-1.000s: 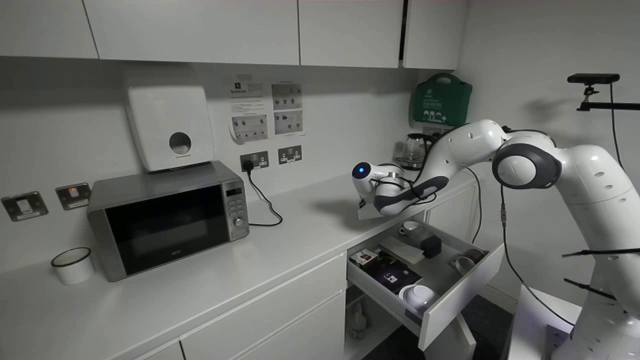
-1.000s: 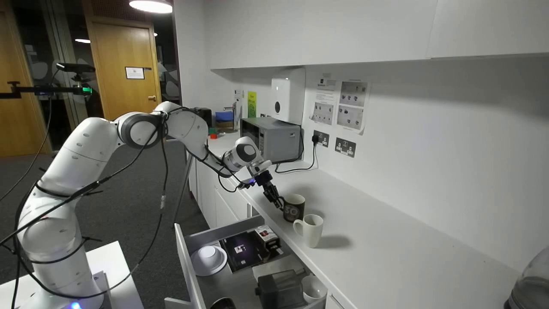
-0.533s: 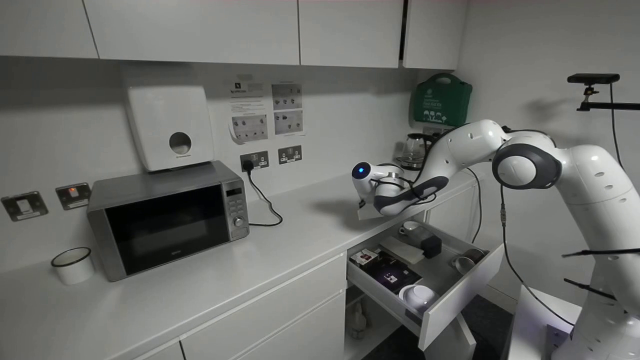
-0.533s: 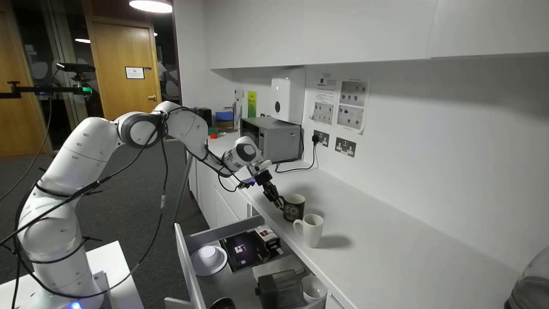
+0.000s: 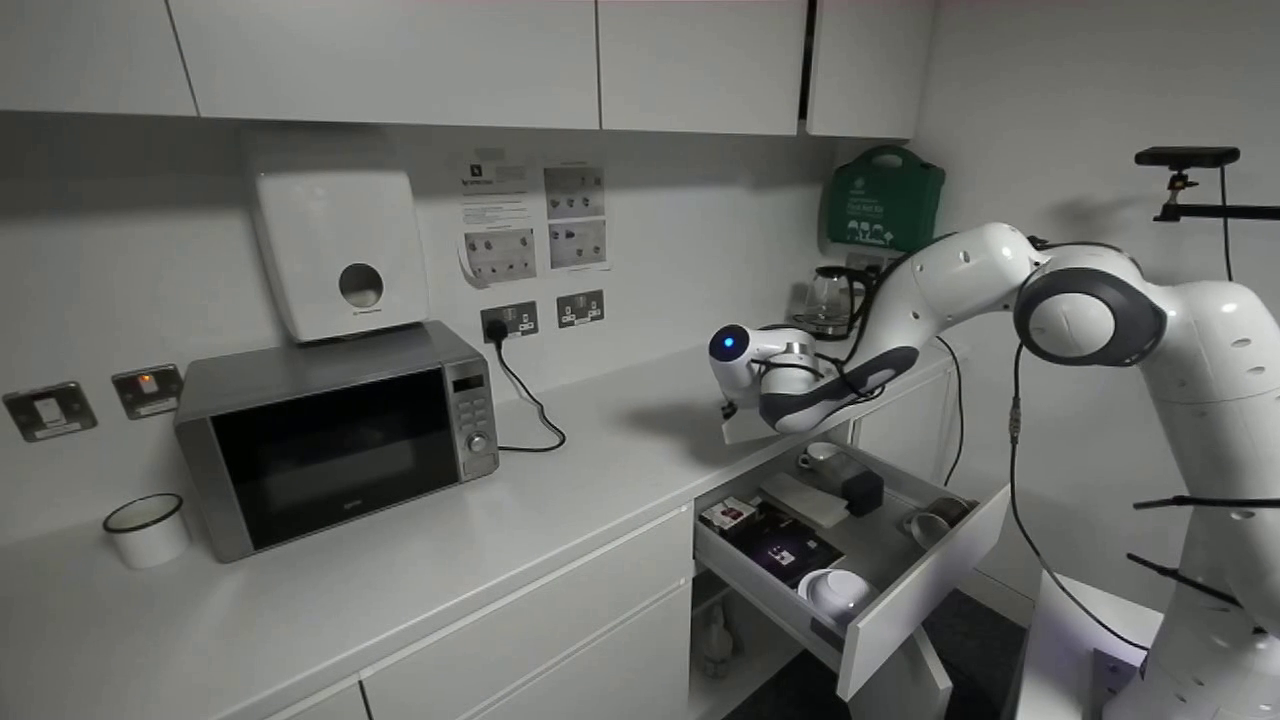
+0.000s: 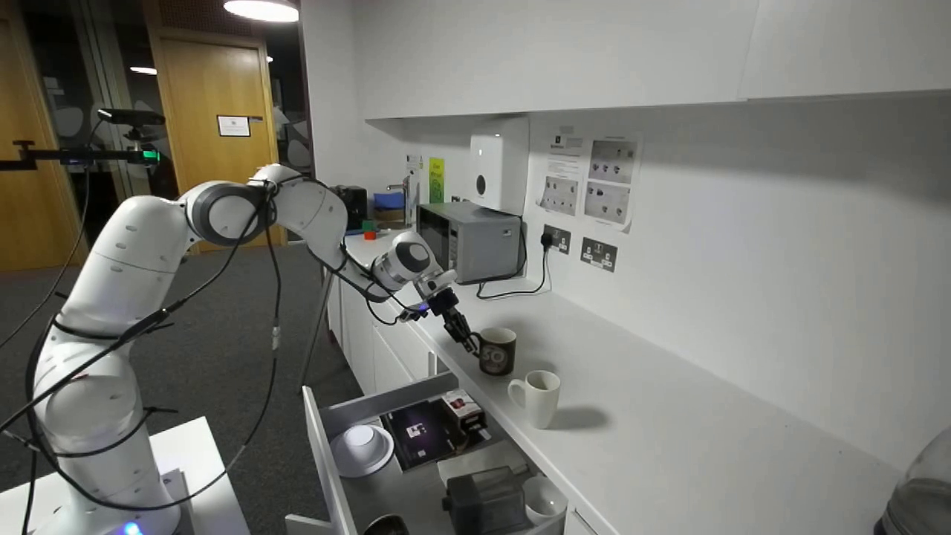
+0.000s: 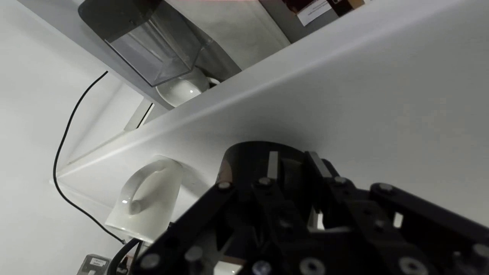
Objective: Put the black and white mugs inside the drawer
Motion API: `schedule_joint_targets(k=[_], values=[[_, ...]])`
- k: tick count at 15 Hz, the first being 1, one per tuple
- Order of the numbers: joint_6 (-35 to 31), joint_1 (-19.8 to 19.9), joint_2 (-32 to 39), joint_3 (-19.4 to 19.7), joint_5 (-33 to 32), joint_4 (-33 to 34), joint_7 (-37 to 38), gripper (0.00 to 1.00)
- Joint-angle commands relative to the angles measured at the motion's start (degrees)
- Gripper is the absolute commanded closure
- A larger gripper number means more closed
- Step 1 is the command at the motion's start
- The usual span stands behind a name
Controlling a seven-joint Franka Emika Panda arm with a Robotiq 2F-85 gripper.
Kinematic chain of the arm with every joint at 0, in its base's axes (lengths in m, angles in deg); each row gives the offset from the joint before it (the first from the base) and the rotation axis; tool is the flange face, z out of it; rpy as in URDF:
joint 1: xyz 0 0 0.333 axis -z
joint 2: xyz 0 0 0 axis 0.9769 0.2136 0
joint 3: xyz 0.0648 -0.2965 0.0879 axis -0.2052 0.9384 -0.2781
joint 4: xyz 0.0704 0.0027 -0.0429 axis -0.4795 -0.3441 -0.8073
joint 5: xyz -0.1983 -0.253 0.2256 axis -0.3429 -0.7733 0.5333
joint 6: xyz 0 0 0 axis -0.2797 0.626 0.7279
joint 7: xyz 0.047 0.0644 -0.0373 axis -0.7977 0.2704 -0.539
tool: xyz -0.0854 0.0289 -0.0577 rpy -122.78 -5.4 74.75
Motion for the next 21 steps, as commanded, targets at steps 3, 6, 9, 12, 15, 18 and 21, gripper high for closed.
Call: schedule_joint_targets(k=[3,6,9,12,15,18,21], values=[[0.3,-0.31,-16.72,-0.31,-7.31,-16.54,6.19,0.95],[0.95,1.25,-22.72,-1.92,-4.23,-22.42,5.08,0.95],[0.63,2.54,-27.37,-3.08,-0.88,-27.75,3.35,0.95],[0.65,3.06,-29.41,-4.2,1.18,-30.96,2.86,0.95],[0.96,3.06,-29.01,-5.46,2.28,-31.7,2.29,0.95],[1.74,2.48,-27.76,-6.95,3.57,-31.19,1.72,0.95],[2.66,1.86,-26.71,-8.64,5.18,-30.39,1.3,0.95]])
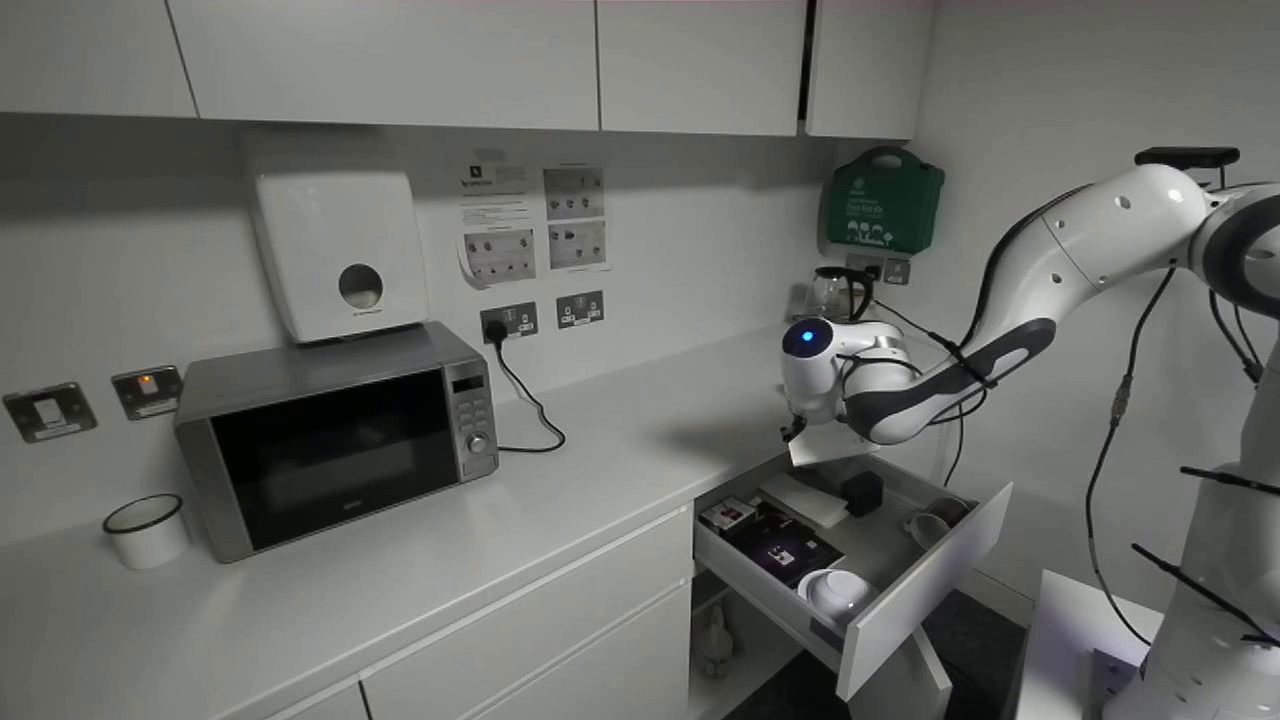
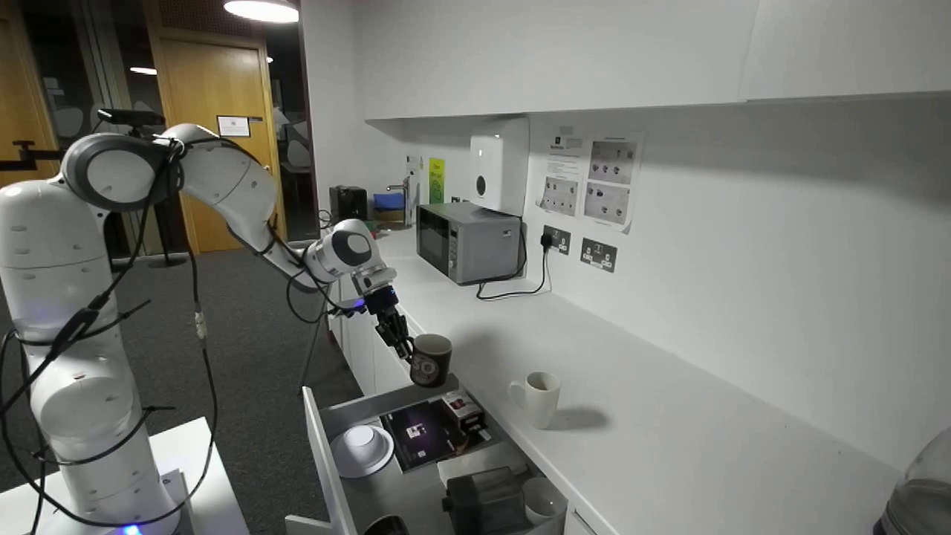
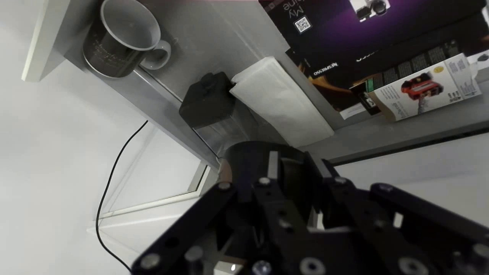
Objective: Put the black and white mugs inside the drawer
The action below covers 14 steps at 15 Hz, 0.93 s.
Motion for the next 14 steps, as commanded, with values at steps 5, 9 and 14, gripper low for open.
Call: schedule_joint_targets(k=[5,9,14], values=[[1.68,-0.41,2.06,-3.51,2.43,1.44,-1.79,0.95],[0.13,-0.68,5.21,-3.6,2.08,2.45,0.26,0.95],[-2.31,-1.12,10.06,-3.2,3.05,5.34,1.32,0.95]])
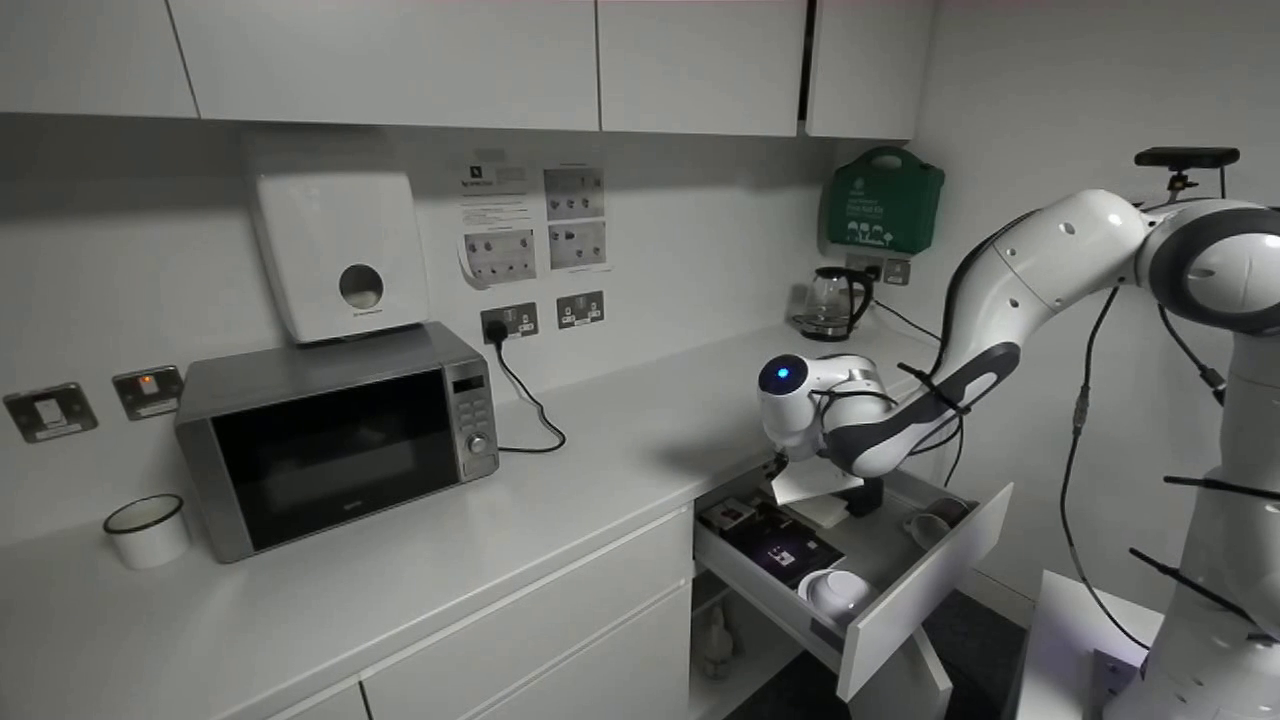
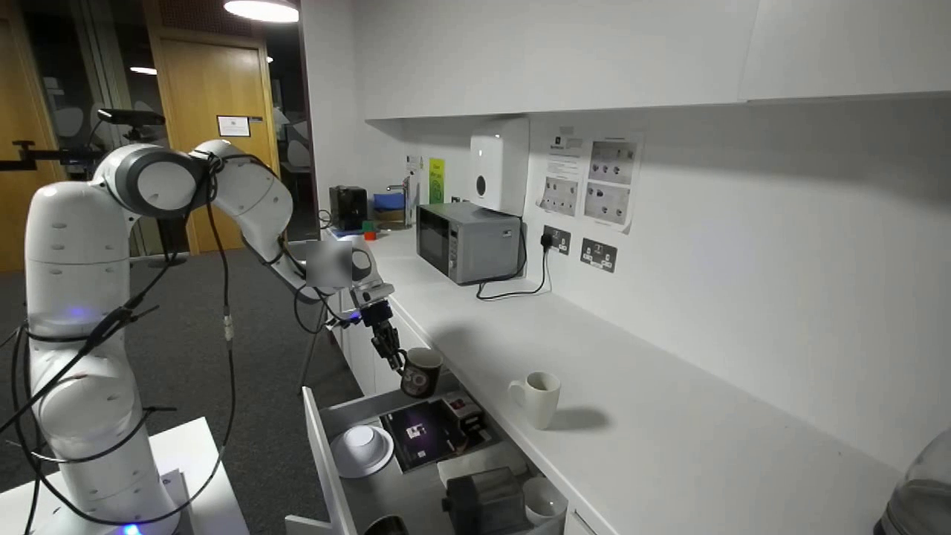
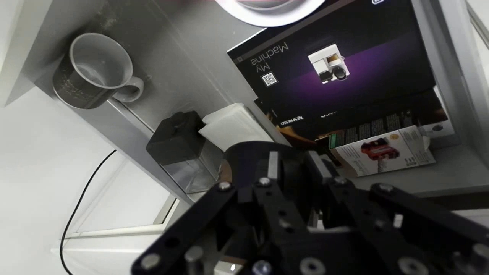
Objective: Put the black and white mugs inside the drawer
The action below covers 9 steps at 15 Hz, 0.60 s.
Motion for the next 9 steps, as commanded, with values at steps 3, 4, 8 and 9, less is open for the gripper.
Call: schedule_joint_targets(k=[3,4,8,9], values=[[-2.33,-1.01,5.55,0.6,1.4,5.41,1.04,0.95],[-2.66,-1.25,6.56,0.72,1.4,6.27,1.16,0.95],[-4.05,-1.98,9.84,1.11,2.56,8.16,1.01,0.95],[-4.23,-2.2,10.36,1.26,3.08,8.19,1.02,0.95]])
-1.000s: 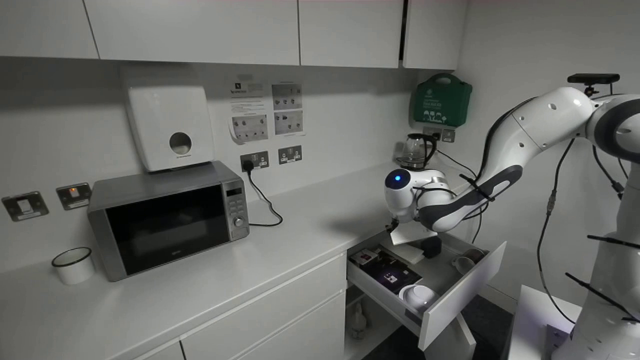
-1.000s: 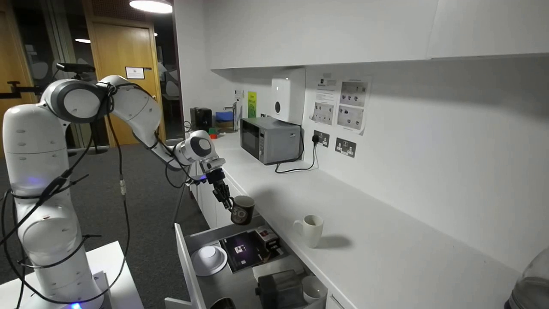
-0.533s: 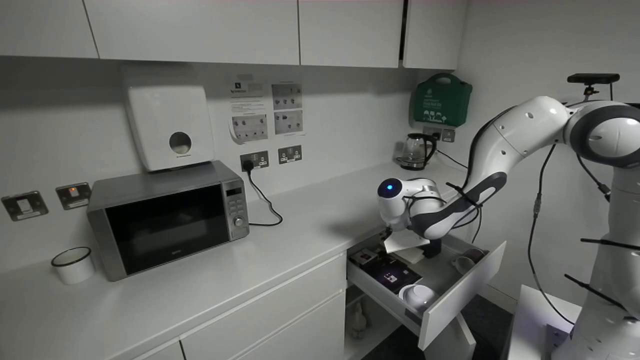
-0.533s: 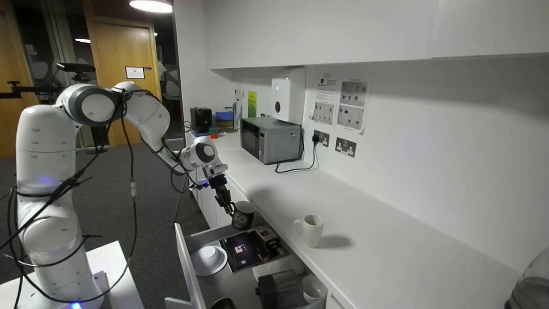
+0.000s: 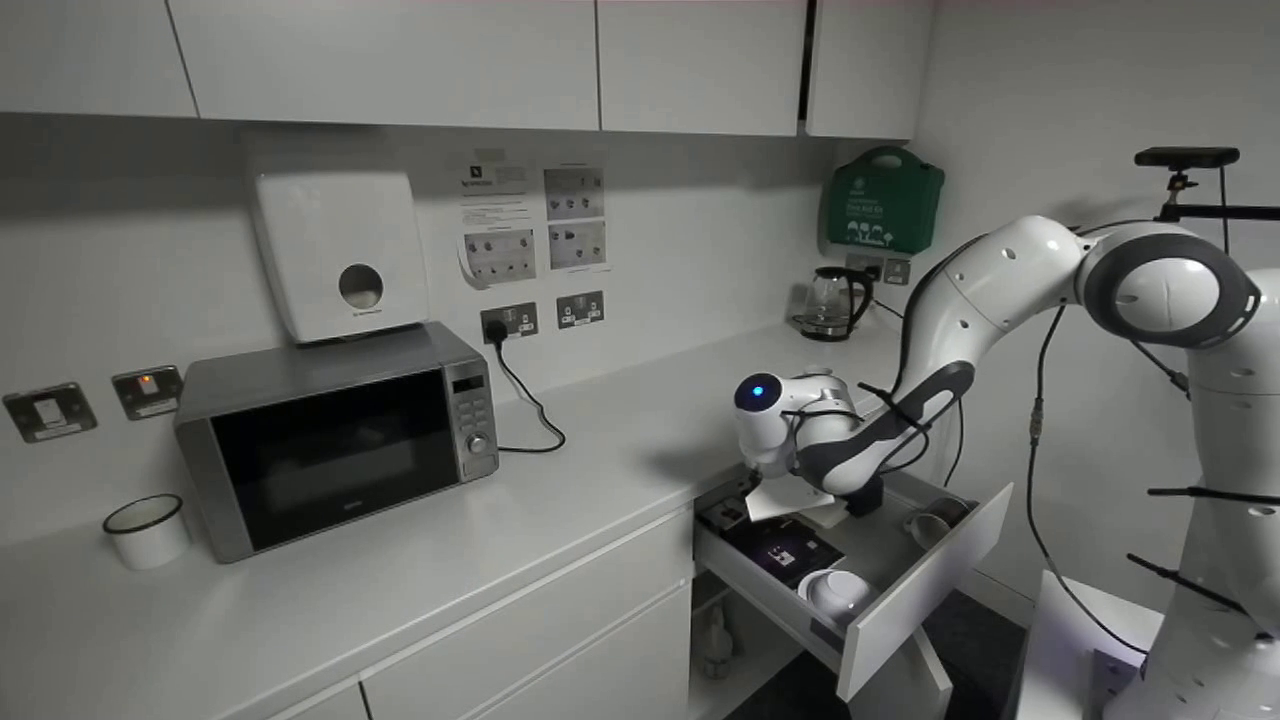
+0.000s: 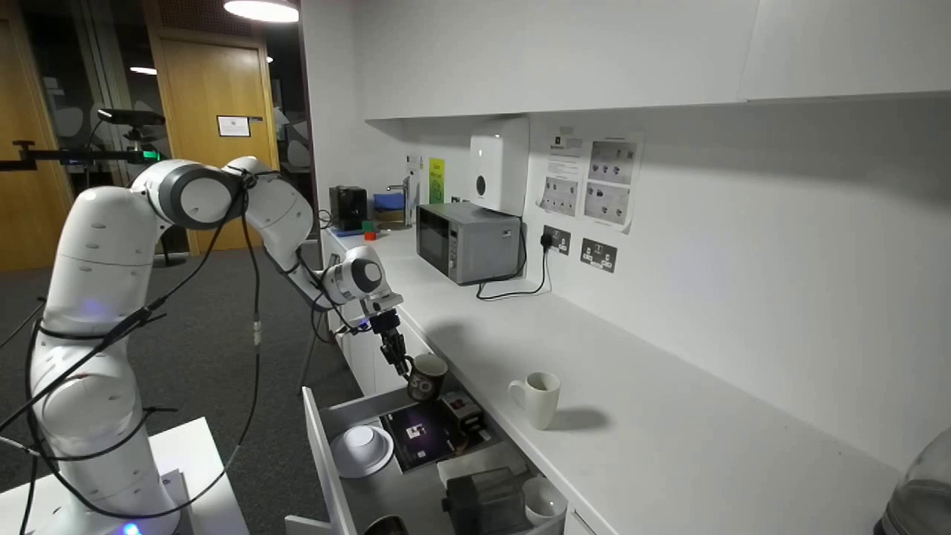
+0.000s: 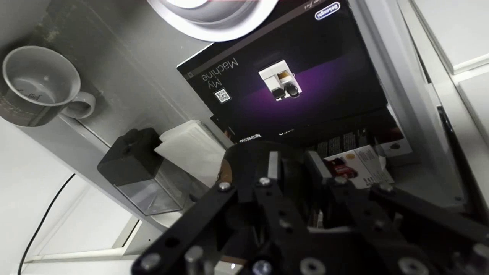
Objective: Put the black and white mugs inside the drawer
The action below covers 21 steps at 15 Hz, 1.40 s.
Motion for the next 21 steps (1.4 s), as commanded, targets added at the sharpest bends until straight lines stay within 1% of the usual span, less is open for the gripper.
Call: schedule_joint_targets(k=[1,9,14,16,21], values=[[-0.86,-1.41,1.76,1.25,1.97,1.37,0.65,0.95],[-2.44,-2.03,5.93,2.5,4.85,2.02,0.32,0.95],[-3.94,-2.45,9.51,3.9,6.91,4.91,-0.34,0.95],[-3.77,-3.06,10.51,4.69,6.54,6.23,0.2,0.95],[-2.92,-6.41,11.53,7.93,4.03,7.45,3.96,0.95]])
